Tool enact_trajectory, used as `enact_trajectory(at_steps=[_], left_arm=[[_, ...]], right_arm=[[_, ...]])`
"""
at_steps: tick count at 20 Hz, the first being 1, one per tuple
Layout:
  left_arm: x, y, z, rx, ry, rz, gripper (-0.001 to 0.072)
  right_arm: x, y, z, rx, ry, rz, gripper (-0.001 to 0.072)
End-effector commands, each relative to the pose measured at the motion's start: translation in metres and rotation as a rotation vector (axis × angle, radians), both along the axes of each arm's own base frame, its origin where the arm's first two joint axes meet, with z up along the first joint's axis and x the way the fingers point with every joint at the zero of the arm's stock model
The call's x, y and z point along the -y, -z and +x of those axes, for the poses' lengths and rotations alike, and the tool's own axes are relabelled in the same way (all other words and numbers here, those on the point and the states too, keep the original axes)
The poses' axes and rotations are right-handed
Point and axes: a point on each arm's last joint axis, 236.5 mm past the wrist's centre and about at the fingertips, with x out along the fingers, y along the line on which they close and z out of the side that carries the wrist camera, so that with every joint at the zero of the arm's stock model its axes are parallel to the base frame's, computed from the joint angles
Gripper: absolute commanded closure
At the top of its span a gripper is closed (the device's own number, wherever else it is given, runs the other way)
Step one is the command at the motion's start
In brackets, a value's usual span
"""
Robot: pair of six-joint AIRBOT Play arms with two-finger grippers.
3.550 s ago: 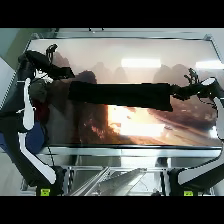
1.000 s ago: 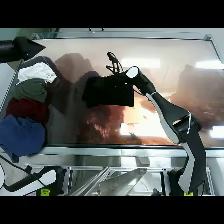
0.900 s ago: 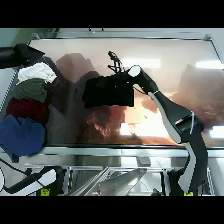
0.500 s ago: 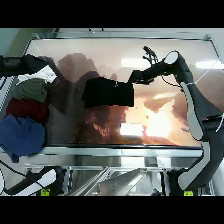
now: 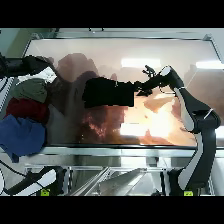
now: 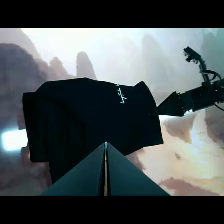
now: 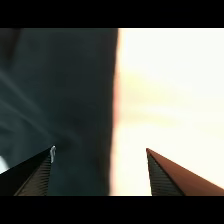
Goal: Fold the shirts.
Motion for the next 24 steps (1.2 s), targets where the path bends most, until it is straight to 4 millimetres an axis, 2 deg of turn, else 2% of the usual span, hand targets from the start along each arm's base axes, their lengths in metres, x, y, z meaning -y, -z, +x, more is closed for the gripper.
enact_trajectory(at_steps=[1,2,3,4,5,6,8,10,11,12,13,15,17,19,21,24], left_arm=[[0.000,0.000,0.000,0.004,0.003,0.006,0.0694],[0.000,0.000,0.000,0.004,0.003,0.006,0.0694],[0.000,0.000,0.000,0.006,0.005,0.008,0.0694],[0.000,0.000,0.000,0.006,0.008,0.010,0.0694],[0.001,0.001,-0.002,0.001,0.013,0.010,0.0694],[0.002,0.002,-0.004,-0.006,0.020,0.010,0.0694],[0.003,0.004,-0.007,-0.018,0.032,0.010,0.0694],[0.004,0.004,-0.008,-0.022,0.036,0.010,0.0694],[0.004,0.004,-0.008,-0.022,0.036,0.010,0.0694],[0.004,0.004,-0.008,-0.022,0.036,0.010,0.0694],[0.004,0.004,-0.008,-0.022,0.036,0.010,0.0694],[0.004,0.004,-0.008,-0.022,0.036,0.010,0.0694],[0.004,0.004,-0.008,-0.023,0.036,0.010,0.0694],[0.004,0.004,-0.008,-0.022,0.036,0.010,0.0694],[0.004,0.004,-0.008,-0.022,0.036,0.010,0.0694],[0.004,0.005,-0.008,-0.023,0.037,0.010,0.0694]], right_arm=[[-0.035,0.014,-0.005,-0.019,-0.015,0.085,0.0070],[-0.043,0.017,-0.006,-0.020,-0.014,0.092,0.0071],[-0.052,0.017,-0.005,-0.021,-0.006,0.113,0.0148],[-0.061,0.015,-0.004,-0.013,-0.002,0.136,0.0319],[-0.070,0.008,-0.002,0.012,-0.007,0.172,0.0568],[-0.078,-0.004,0.001,0.029,-0.008,0.214,0.0695],[-0.076,-0.039,0.013,0.092,0.015,0.241,0.0697],[-0.050,-0.090,0.033,0.185,0.087,0.230,0.0698],[-0.020,-0.115,0.046,0.224,0.163,0.195,0.0698],[0.019,-0.136,0.057,0.254,0.251,0.143,0.0698],[0.069,-0.155,0.065,0.272,0.356,0.073,0.0698],[0.173,-0.183,0.055,0.283,0.524,-0.092,0.0698],[0.265,-0.205,0.025,0.286,0.645,-0.237,0.0700],[0.343,-0.215,-0.017,0.248,0.789,-0.326,0.0700],[0.403,-0.206,-0.068,0.170,0.914,-0.390,0.0700],[0.463,-0.166,-0.149,0.047,1.110,-0.447,0.0700]])
